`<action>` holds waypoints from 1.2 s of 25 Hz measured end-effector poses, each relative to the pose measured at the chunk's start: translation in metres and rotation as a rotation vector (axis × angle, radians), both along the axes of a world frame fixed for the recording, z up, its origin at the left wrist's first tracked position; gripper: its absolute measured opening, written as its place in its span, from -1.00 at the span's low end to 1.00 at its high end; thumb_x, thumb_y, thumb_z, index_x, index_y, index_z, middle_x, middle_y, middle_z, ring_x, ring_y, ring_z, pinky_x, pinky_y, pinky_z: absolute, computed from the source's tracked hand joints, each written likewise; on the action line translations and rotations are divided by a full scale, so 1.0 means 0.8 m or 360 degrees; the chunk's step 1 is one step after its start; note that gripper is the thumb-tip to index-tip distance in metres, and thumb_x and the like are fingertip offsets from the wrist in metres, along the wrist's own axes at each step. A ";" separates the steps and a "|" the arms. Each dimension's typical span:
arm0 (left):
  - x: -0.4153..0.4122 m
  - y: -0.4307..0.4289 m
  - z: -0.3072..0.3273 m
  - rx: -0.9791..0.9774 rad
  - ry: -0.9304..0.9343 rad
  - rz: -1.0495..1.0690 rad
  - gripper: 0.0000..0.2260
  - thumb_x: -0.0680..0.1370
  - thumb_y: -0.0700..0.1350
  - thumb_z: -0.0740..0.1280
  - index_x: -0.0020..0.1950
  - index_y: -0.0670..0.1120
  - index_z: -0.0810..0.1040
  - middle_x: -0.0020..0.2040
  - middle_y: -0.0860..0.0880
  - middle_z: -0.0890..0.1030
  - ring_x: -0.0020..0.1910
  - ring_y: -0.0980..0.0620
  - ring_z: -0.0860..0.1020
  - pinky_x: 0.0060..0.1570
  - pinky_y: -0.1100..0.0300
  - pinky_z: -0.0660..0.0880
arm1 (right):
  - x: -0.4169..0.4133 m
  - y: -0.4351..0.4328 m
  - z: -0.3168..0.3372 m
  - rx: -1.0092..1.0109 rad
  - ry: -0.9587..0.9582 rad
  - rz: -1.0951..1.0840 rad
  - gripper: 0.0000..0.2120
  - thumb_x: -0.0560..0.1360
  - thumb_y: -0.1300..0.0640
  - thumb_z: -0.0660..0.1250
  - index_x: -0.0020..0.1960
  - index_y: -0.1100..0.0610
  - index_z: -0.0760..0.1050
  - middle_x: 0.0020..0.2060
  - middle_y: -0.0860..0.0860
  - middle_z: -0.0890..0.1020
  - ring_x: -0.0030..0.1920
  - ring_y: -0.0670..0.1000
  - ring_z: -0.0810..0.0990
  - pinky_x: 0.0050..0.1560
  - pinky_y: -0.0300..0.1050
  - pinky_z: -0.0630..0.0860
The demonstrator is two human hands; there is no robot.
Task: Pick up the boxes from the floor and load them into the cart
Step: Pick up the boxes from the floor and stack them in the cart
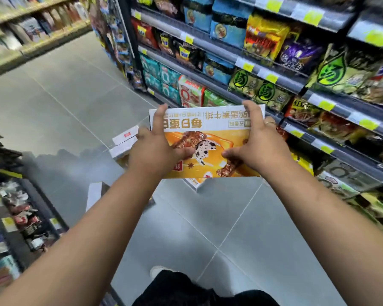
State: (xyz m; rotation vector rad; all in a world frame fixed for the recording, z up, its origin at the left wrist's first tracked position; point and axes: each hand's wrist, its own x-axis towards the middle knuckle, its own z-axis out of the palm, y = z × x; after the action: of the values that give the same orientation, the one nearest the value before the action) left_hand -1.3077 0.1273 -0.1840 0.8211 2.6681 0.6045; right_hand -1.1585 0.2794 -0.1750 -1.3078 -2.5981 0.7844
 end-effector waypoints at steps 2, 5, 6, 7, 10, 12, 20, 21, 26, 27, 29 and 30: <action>0.058 0.041 0.007 0.0037 0.0037 -0.0119 -0.01 0.28 0.32 0.48 0.49 0.30 -0.12 0.27 -0.22 0.38 0.15 -0.26 0.50 0.06 -0.02 0.45 | 0.073 0.028 0.009 0.0037 0.0016 -0.0083 0.10 0.19 -0.13 0.62 0.47 -0.28 -0.06 0.27 0.20 0.36 0.12 0.25 0.53 0.06 0.02 0.46; 0.163 0.109 0.020 0.0028 0.0063 -0.0319 0.00 0.27 0.34 0.48 0.50 0.30 -0.13 0.26 -0.22 0.39 0.13 -0.26 0.51 -0.01 0.01 0.44 | 0.198 0.068 0.018 0.0013 0.0037 -0.0294 0.08 0.21 -0.13 0.60 0.46 -0.30 -0.07 0.27 0.20 0.35 0.08 0.26 0.55 0.03 0.02 0.48; 0.199 0.132 0.024 0.0018 0.0074 -0.0387 0.00 0.28 0.34 0.48 0.50 0.31 -0.12 0.27 -0.22 0.39 0.14 -0.26 0.51 -0.03 0.01 0.44 | 0.240 0.080 0.019 0.0013 0.0036 -0.0365 0.07 0.22 -0.13 0.60 0.46 -0.31 -0.08 0.27 0.19 0.34 0.06 0.26 0.56 0.02 0.02 0.48; 0.236 0.154 0.029 0.0006 0.0084 -0.0459 0.00 0.28 0.33 0.48 0.50 0.30 -0.13 0.28 -0.22 0.38 0.14 -0.27 0.51 -0.04 0.02 0.43 | 0.282 0.092 0.021 0.0018 0.0034 -0.0435 0.07 0.23 -0.13 0.60 0.46 -0.31 -0.09 0.27 0.19 0.33 0.06 0.26 0.56 0.01 0.03 0.49; 0.328 0.209 0.042 0.0009 0.0096 -0.0650 0.00 0.30 0.33 0.46 0.51 0.30 -0.16 0.28 -0.23 0.36 0.06 -0.27 0.54 -0.12 0.05 0.41 | 0.387 0.118 0.027 0.0015 0.0053 -0.0632 0.08 0.24 -0.13 0.59 0.47 -0.29 -0.11 0.33 0.21 0.30 0.07 0.27 0.56 0.04 0.07 0.51; 0.396 0.248 0.052 -0.0001 0.0116 -0.0829 0.01 0.31 0.33 0.46 0.50 0.30 -0.19 0.27 -0.22 0.36 0.00 -0.25 0.56 -0.16 0.07 0.41 | 0.464 0.129 0.036 -0.0001 0.0064 -0.0813 0.08 0.25 -0.13 0.59 0.48 -0.29 -0.12 0.38 0.23 0.27 0.07 0.27 0.57 0.04 0.07 0.52; 0.681 0.405 0.084 0.0101 0.0178 -0.1622 0.03 0.28 0.35 0.46 0.50 0.30 -0.19 0.27 -0.22 0.37 0.11 -0.26 0.53 -0.04 0.03 0.45 | 0.753 0.155 0.065 0.0062 0.0151 -0.1593 0.05 0.25 -0.09 0.60 0.46 -0.30 -0.07 0.33 0.21 0.30 0.03 0.24 0.55 -0.08 -0.01 0.42; 0.718 0.425 0.084 0.0119 0.0178 -0.1725 0.03 0.28 0.36 0.46 0.50 0.31 -0.19 0.26 -0.22 0.37 0.11 -0.26 0.53 -0.03 0.02 0.46 | 0.787 0.159 0.066 0.0066 0.0169 -0.1695 0.05 0.24 -0.08 0.60 0.45 -0.31 -0.06 0.31 0.19 0.31 0.05 0.24 0.54 -0.07 -0.01 0.42; 0.887 0.519 0.068 0.0124 0.0092 -0.2132 0.01 0.27 0.35 0.47 0.48 0.35 -0.17 0.23 -0.18 0.37 0.09 -0.26 0.53 -0.01 -0.05 0.49 | 0.931 0.187 0.057 0.0015 0.0167 -0.2142 0.04 0.23 -0.04 0.61 0.44 -0.32 -0.03 0.28 0.13 0.35 0.16 0.22 0.48 -0.01 0.00 0.39; 0.922 0.538 0.062 0.0112 0.0079 -0.2212 0.02 0.27 0.34 0.47 0.48 0.34 -0.18 0.24 -0.19 0.37 0.09 -0.26 0.53 -0.02 -0.05 0.49 | 0.959 0.196 0.054 0.0013 0.0153 -0.2220 0.04 0.22 -0.04 0.61 0.44 -0.32 -0.02 0.29 0.12 0.35 0.18 0.22 0.47 0.01 0.02 0.41; 0.995 0.577 0.056 0.0100 0.0046 -0.2379 0.03 0.27 0.34 0.48 0.49 0.33 -0.17 0.25 -0.20 0.37 0.11 -0.27 0.52 0.01 -0.07 0.50 | 1.014 0.211 0.053 0.0020 0.0157 -0.2389 0.04 0.22 -0.04 0.60 0.45 -0.31 -0.01 0.29 0.12 0.36 0.20 0.21 0.47 0.06 0.03 0.44; 1.031 0.594 0.055 0.0108 0.0027 -0.2462 0.03 0.26 0.33 0.49 0.49 0.33 -0.16 0.26 -0.20 0.37 0.13 -0.27 0.52 0.04 -0.08 0.49 | 1.040 0.217 0.052 0.0021 0.0152 -0.2467 0.03 0.23 -0.04 0.60 0.45 -0.30 -0.01 0.27 0.13 0.36 0.19 0.22 0.48 0.07 0.04 0.44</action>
State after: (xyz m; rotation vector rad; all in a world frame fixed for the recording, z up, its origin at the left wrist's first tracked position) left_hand -0.4827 0.6024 -0.1401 2.3502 1.2558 0.2104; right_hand -0.3269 0.4530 -0.1331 -2.4270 -0.8358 0.4152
